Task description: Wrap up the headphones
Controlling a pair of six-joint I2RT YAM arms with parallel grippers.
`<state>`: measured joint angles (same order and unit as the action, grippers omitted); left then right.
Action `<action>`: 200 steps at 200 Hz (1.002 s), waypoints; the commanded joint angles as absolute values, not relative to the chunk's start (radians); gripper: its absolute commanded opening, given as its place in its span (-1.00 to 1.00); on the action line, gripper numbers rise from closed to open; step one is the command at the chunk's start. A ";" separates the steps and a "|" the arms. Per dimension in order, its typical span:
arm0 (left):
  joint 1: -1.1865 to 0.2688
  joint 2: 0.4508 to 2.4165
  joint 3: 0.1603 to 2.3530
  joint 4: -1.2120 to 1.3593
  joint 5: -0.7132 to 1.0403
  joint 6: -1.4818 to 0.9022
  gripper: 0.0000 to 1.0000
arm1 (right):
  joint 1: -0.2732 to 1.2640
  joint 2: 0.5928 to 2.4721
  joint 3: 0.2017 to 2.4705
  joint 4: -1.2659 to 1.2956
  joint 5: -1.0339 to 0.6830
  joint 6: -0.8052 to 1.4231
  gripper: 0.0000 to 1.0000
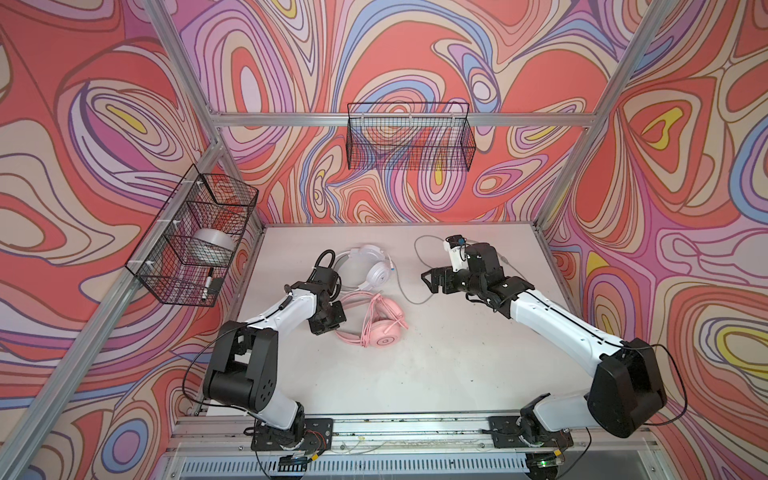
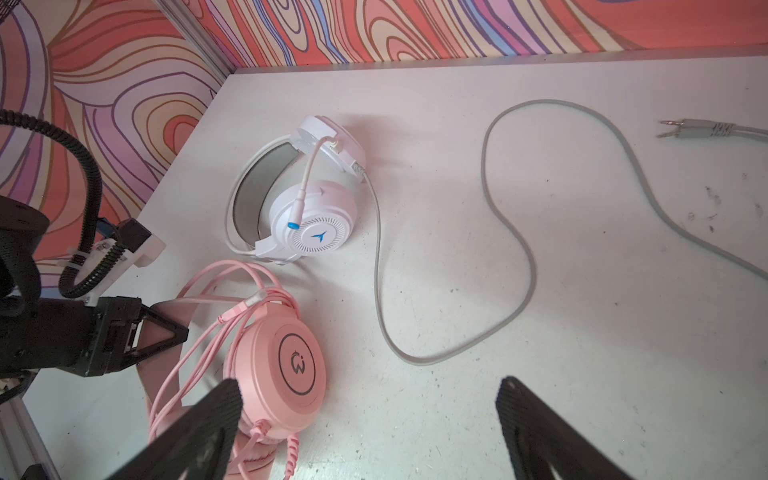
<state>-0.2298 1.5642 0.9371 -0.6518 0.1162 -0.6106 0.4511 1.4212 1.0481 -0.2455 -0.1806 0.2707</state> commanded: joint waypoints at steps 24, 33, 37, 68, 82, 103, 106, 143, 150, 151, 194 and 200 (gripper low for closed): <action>-0.226 1.603 0.968 -0.639 0.156 -0.577 -0.80 | 0.447 1.400 1.009 -0.198 -0.150 0.294 0.97; -0.225 1.608 0.968 -0.643 0.154 -0.576 -0.72 | 0.447 1.403 1.010 -0.199 -0.153 0.297 0.97; -0.225 1.610 0.968 -0.642 0.153 -0.576 -0.68 | 0.447 1.405 1.009 -0.199 -0.153 0.297 0.97; -0.225 1.620 0.967 -0.644 0.156 -0.578 -0.48 | 0.448 1.410 1.008 -0.195 -0.155 0.305 0.97; -0.225 1.623 0.966 -0.645 0.158 -0.579 -0.42 | 0.447 1.410 1.008 -0.193 -0.153 0.305 0.97; -0.225 1.624 0.968 -0.647 0.158 -0.580 -0.33 | 0.448 1.414 1.010 -0.196 -0.153 0.306 0.97; -0.225 1.624 0.968 -0.649 0.158 -0.581 -0.32 | 0.448 1.414 1.011 -0.196 -0.155 0.305 0.97; -0.225 1.620 0.972 -0.658 0.157 -0.584 -0.11 | 0.448 1.417 1.014 -0.198 -0.164 0.305 0.97; -0.225 1.617 0.973 -0.658 0.156 -0.585 -0.05 | 0.448 1.419 1.017 -0.198 -0.164 0.305 0.97; -0.225 1.617 0.973 -0.657 0.156 -0.585 -0.04 | 0.448 1.419 1.017 -0.198 -0.165 0.305 0.97; -0.225 1.607 0.983 -0.663 0.157 -0.594 0.37 | 0.448 1.443 1.064 -0.227 -0.105 0.326 0.97; -0.225 1.605 0.985 -0.663 0.158 -0.597 0.40 | 0.447 1.452 1.080 -0.238 -0.095 0.331 0.97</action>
<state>-0.2283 1.6157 0.9546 -0.6460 0.1612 -0.5850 0.4511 1.4250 1.0256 -0.2180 -0.1486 0.3069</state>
